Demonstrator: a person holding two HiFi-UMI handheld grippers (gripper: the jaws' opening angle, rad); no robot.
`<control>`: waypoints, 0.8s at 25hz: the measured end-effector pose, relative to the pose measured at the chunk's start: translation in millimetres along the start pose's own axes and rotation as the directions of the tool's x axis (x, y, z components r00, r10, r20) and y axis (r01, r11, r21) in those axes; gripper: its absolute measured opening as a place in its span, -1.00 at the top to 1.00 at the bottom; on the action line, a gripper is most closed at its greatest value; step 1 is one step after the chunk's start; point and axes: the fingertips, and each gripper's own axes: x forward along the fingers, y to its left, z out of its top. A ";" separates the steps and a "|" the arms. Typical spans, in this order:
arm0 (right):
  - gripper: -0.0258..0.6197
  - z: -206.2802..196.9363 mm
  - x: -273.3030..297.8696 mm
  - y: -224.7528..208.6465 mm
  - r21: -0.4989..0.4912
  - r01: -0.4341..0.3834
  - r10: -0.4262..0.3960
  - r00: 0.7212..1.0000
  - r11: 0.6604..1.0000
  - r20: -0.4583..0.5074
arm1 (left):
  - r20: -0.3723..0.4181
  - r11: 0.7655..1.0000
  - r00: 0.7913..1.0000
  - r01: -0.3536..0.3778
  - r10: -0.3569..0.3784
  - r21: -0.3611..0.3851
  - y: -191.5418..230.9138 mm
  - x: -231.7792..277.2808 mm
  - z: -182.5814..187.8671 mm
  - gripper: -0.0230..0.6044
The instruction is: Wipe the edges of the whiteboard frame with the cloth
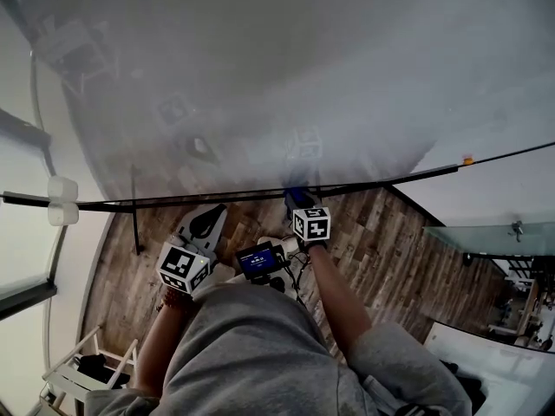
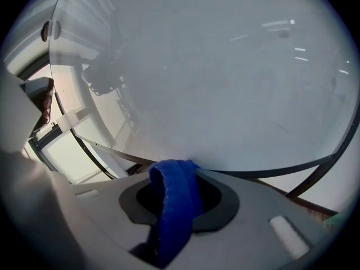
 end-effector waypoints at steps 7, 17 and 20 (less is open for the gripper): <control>0.59 0.0 7.4 10.6 0.019 0.070 -0.070 0.998 0.997 0.006 | -0.017 0.999 0.999 0.050 -0.050 0.016 11.7 -0.9 -7.4 0.87; 0.59 3.5 4.4 17.9 0.060 0.073 -0.075 0.997 0.996 0.023 | 0.027 0.999 0.999 0.032 -0.033 0.028 5.3 -8.9 4.0 0.87; 0.59 3.4 3.8 23.2 0.073 0.067 -0.069 0.997 0.995 0.026 | 0.025 1.000 1.000 0.012 -0.012 0.017 13.6 -15.9 1.1 0.87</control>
